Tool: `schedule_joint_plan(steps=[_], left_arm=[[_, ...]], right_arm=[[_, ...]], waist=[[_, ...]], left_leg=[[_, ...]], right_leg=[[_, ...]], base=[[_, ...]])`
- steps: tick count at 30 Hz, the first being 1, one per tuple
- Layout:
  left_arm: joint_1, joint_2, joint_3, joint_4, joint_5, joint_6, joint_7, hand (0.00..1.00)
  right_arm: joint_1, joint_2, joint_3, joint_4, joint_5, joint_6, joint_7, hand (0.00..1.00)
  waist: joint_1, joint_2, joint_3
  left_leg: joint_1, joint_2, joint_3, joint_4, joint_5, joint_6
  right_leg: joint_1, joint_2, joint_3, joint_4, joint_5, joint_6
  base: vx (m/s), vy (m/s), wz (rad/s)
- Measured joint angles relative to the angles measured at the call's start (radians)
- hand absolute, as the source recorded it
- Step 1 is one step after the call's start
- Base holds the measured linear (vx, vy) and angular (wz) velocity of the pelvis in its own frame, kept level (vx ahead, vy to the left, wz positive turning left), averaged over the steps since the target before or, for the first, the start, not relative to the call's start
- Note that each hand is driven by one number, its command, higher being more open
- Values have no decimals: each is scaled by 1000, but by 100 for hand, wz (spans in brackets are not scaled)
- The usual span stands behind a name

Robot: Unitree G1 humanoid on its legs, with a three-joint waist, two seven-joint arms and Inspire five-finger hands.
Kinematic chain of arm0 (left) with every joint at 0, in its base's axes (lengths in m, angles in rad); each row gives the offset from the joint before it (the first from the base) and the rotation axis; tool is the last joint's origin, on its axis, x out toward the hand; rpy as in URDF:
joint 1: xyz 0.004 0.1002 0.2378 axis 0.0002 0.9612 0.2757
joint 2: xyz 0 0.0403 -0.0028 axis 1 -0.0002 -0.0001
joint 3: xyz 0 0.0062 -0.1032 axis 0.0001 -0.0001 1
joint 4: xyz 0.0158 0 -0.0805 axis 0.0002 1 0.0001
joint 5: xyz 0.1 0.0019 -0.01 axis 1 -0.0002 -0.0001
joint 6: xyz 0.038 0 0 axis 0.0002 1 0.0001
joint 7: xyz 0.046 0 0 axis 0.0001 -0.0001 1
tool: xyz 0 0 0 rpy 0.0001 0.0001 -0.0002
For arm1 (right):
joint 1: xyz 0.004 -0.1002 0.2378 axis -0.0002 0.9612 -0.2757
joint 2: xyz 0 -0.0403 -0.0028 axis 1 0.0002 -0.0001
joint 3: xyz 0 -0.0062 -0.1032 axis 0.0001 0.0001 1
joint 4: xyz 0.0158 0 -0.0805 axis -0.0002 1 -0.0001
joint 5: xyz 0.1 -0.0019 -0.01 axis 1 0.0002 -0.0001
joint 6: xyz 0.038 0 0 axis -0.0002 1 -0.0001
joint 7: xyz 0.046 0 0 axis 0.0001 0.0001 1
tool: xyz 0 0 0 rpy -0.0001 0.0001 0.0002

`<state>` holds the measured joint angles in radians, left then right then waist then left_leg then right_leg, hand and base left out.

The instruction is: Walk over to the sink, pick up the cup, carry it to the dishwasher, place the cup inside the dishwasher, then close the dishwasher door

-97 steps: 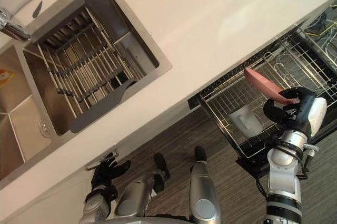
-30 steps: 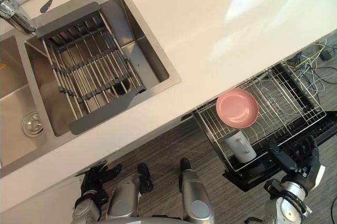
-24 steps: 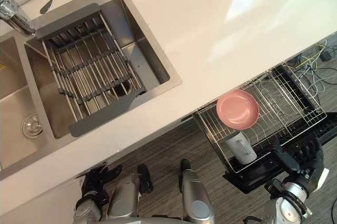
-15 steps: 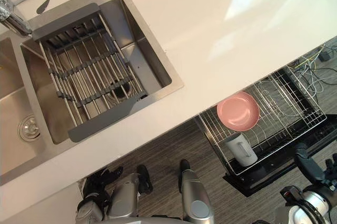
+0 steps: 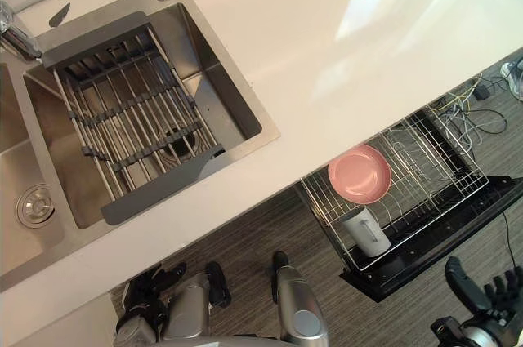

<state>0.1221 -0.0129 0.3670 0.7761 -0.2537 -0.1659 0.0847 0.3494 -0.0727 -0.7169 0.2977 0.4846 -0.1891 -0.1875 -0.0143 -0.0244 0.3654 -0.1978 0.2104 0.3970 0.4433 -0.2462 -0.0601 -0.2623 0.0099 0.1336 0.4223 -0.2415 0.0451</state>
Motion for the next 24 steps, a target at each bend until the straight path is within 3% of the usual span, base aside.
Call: schedule_joint_plan(steps=[7, 13, 24], left_arm=[[-3, 6, 1, 0, 0, 8, -5, 90], [1, 22, -8, 0, 0, 12, -20, 90], [-17, 101, -97, -8, 1, 20, -24, 90]], right_arm=[[-70, -3, 32, 83, 114, 14, 54, 90], [-80, -34, 200, 5, 159, 11, 74, 90], [-149, -31, 347, -86, 201, -9, 61, 90]], waist=[[0, 0, 0], [4, 0, 0], [18, 0, 7]], left_leg=[[0, 0, 3, 4, 0, 0], [-4, -2, 7, -6, 7, -2], [-17, -24, -31, -86, 77, -9]], right_leg=[[-5, 0, 4, 10, 0, 0], [-17, 0, 8, 14, 0, 0], [-37, -11, -28, 2, 18, -13]], base=[[-4, 1, 0], [-4, 0, -1], [-19, -28, 10]])
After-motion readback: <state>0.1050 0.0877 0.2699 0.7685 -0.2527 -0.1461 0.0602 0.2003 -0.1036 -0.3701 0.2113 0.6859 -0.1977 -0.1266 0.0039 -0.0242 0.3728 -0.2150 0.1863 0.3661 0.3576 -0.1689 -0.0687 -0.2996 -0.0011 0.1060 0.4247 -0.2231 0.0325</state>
